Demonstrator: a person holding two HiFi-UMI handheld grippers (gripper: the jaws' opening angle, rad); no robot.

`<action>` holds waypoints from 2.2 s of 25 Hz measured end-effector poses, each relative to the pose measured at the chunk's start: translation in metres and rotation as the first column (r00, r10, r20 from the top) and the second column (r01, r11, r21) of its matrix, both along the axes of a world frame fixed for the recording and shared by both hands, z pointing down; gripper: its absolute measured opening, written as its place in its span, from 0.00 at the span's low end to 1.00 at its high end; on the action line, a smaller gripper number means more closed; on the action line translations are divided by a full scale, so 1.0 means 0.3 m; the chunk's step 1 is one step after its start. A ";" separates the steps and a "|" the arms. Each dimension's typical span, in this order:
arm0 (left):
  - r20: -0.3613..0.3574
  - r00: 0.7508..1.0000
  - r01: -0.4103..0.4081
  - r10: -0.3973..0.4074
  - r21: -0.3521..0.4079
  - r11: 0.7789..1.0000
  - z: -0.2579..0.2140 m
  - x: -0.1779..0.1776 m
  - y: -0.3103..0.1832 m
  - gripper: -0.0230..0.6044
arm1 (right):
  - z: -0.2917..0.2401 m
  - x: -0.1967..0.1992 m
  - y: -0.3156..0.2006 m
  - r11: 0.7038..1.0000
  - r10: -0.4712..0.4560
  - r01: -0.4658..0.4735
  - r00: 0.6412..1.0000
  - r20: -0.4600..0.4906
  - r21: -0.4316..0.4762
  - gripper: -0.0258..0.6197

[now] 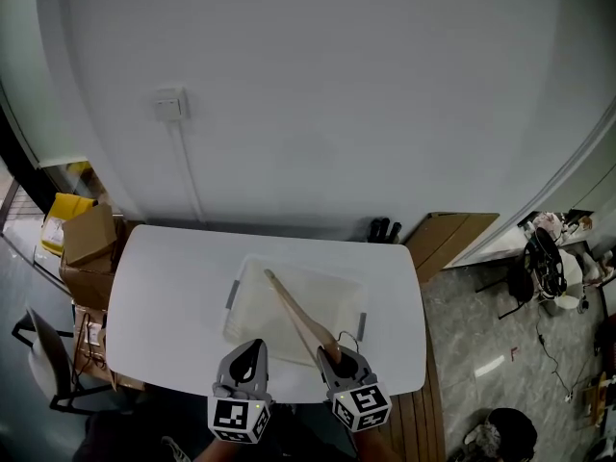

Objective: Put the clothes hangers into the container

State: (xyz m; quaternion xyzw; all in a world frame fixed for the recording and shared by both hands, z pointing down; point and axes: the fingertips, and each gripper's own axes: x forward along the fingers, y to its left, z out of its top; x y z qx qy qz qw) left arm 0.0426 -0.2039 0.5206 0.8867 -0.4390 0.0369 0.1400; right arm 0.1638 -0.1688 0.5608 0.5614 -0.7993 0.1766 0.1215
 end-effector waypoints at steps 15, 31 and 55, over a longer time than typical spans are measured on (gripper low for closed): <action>0.016 1.000 0.022 -0.021 -0.031 0.999 0.062 0.023 -0.029 0.04 | 0.064 0.034 -0.095 0.992 -0.083 0.077 0.994 -0.064 -0.100 0.13; 0.017 0.999 0.046 -0.045 -0.029 0.999 0.065 0.025 -0.056 0.04 | 0.122 0.006 -0.233 0.968 -0.156 0.126 0.979 -0.128 -0.215 0.13; 0.014 0.996 0.090 -0.090 -0.034 0.995 0.063 -0.046 -0.136 0.04 | 0.231 -0.024 -0.308 0.927 -0.235 0.176 0.961 -0.148 -0.333 0.13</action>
